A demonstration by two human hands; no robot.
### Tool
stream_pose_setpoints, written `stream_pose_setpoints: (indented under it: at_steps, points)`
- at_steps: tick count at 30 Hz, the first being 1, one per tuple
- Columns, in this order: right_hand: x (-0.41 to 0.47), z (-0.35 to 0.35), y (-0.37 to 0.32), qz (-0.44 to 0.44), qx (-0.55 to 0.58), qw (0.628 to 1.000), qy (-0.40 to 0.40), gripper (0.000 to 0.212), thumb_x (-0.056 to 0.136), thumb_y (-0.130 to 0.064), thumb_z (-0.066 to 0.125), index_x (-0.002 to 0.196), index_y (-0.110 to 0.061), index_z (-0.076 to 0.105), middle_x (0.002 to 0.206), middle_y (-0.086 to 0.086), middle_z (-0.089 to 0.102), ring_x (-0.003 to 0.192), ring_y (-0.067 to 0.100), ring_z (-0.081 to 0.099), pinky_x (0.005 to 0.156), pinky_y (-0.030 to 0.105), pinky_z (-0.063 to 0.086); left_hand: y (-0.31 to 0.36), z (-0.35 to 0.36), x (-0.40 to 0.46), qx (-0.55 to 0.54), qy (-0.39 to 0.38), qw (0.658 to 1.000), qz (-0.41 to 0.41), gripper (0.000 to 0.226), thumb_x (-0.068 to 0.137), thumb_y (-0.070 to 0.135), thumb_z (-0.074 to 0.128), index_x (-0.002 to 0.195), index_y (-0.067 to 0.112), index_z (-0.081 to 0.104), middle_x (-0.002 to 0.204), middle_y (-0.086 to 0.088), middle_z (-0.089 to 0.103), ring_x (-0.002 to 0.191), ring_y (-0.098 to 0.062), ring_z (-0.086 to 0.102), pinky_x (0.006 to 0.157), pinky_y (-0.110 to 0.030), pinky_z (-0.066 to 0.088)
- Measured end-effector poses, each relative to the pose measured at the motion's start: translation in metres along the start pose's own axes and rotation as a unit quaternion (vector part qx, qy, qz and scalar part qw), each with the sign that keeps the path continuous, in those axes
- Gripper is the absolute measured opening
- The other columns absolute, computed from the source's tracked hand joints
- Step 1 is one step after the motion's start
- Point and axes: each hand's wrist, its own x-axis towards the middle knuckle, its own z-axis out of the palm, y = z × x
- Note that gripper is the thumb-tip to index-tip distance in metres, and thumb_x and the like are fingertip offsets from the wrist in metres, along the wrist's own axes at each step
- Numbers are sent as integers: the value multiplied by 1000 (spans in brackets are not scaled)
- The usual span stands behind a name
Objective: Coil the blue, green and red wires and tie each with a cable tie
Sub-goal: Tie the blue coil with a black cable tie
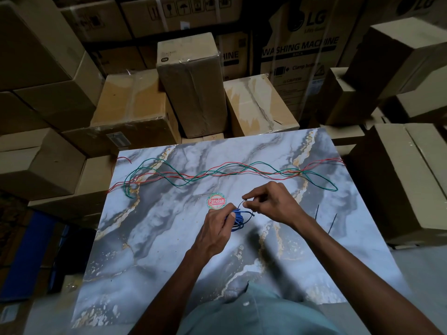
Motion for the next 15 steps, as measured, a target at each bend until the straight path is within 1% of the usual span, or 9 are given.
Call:
stream_pose_setpoints:
  at_steps: [3,6,8,9,11,13,15]
  points:
    - [-1,3,0,7,10,1000,5,14,81,-27,87,93,-20,83,57,-7,71,53,-1,63,60,10,45,0,0,0,-15,4,1000,-14,17,99,22,41,93,21,57,74,2,58,66,-19,52,62,-35,43]
    - [-1,10,1,21,35,998,38,12,81,-23,87,89,-14,82,59,1,72,49,-2,62,56,9,43,1,1,0,-19,6,1000,-20,18,99,23,42,95,20,59,74,2,60,66,-18,54,63,-35,44]
    - [-2,15,3,16,41,998,55,13,82,-25,86,92,-17,83,63,1,74,54,1,67,60,11,49,1,2,0,-23,7,999,-25,18,99,24,42,95,19,59,74,2,60,66,-17,54,63,-34,45]
    - [-3,17,4,10,47,997,58,16,83,-27,85,96,-18,82,66,0,75,58,4,70,64,15,54,1,2,0,-27,7,999,-29,18,99,24,42,96,19,60,75,2,61,67,-16,55,63,-33,45]
    - [-4,19,4,0,67,996,51,23,83,-26,85,105,-20,81,75,-3,77,62,9,73,68,24,59,-1,2,0,-37,11,999,-38,19,98,24,43,97,20,61,78,2,63,68,-15,57,62,-30,46]
    - [-5,19,2,-1,87,996,32,30,81,-23,87,110,-19,80,80,-4,76,64,10,73,66,24,55,-3,2,-1,-43,18,998,-45,20,98,24,43,99,19,62,80,2,64,70,-13,59,62,-27,47]
    - [-6,15,1,5,109,994,-2,35,77,-21,91,110,-20,79,84,-3,77,69,11,75,69,24,56,-6,1,-2,-45,20,998,-45,22,99,25,43,100,18,63,82,2,66,72,-11,60,63,-26,48]
